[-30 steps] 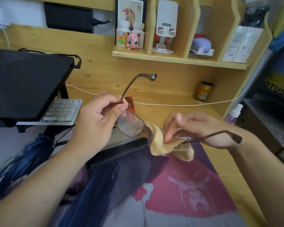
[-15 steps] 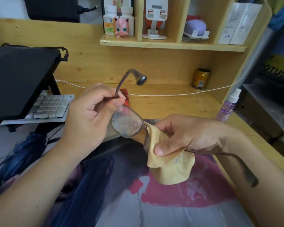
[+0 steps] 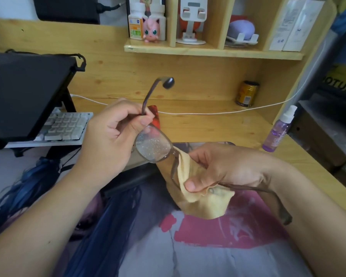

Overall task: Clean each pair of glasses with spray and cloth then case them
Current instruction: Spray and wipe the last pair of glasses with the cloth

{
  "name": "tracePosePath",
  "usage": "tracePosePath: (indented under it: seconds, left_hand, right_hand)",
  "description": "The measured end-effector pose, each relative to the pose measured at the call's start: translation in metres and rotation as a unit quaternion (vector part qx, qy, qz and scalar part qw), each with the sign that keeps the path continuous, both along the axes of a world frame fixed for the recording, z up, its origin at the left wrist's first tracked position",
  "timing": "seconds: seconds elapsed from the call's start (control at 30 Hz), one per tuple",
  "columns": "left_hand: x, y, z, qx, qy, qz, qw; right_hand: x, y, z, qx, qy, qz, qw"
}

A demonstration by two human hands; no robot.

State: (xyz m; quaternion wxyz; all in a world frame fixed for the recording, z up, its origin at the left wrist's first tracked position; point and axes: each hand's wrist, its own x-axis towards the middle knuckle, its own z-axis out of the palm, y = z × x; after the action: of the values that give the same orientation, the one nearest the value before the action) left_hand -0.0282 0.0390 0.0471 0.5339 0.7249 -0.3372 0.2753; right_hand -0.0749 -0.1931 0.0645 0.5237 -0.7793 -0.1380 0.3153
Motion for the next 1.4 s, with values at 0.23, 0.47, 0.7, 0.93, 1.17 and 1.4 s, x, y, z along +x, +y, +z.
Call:
tracePosePath:
  seconds: [0.23,0.47,0.7,0.93,1.17,1.4]
  left_hand:
    - [0.001,-0.002,-0.003,-0.008,0.023,-0.004,1.0]
    - [-0.001,-0.003,-0.001,-0.015,0.027,-0.001,1.0]
    - [-0.001,-0.004,-0.002,-0.026,0.048,-0.002,0.999]
    - [-0.003,-0.005,0.0,-0.019,0.051,-0.007,0.998]
    - [-0.006,-0.007,0.001,-0.036,0.045,-0.005,0.998]
    - [-0.004,-0.004,0.001,-0.042,0.049,-0.013,0.998]
  right_hand:
    - [-0.001,-0.006,-0.005,0.051,0.033,-0.012,0.998]
    - [-0.005,0.006,-0.004,0.05,0.031,-0.021,0.998]
    - [-0.009,0.011,-0.007,0.12,0.053,-0.081,0.988]
    - [-0.014,0.015,-0.004,0.108,0.062,-0.027,0.992]
    - [-0.017,0.021,-0.005,0.12,0.013,-0.079,0.99]
    - [-0.017,0.021,-0.007,0.112,-0.037,-0.131,0.984]
